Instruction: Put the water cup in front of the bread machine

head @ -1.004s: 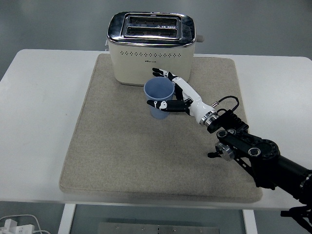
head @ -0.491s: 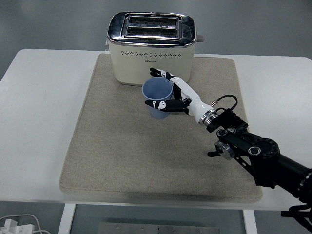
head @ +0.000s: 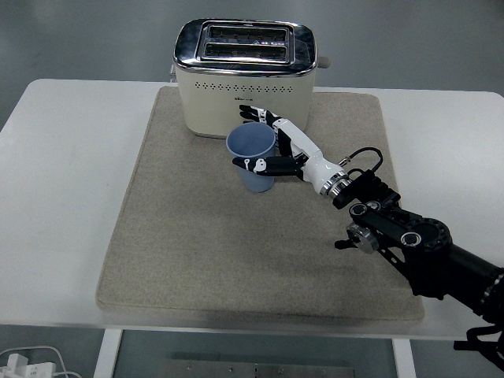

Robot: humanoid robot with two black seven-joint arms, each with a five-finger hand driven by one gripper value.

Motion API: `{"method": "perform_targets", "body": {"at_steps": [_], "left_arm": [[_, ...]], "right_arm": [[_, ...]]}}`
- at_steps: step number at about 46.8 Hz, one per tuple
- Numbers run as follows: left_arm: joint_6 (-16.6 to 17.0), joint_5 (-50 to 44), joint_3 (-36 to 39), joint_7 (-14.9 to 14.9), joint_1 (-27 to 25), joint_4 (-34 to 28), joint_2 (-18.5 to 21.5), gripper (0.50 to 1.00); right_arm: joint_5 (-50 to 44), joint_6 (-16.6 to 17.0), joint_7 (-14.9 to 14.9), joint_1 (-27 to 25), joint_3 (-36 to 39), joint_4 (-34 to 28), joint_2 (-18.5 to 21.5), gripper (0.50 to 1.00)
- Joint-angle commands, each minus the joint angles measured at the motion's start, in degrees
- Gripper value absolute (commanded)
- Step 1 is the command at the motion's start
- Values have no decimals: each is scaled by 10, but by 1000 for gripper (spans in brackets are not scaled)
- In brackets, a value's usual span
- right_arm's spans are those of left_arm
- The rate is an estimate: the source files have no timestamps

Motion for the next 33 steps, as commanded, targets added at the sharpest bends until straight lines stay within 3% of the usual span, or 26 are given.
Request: {"method": "perform_targets", "body": {"at_steps": [1, 33], "left_arm": [[0, 0, 0, 0, 0, 0, 0, 1000], [1, 0, 0, 0, 0, 0, 0, 1000]], "right_arm": [[0, 1, 1, 0, 1, 0, 0, 924], [0, 8, 5, -3, 1, 0, -7, 924]]}}
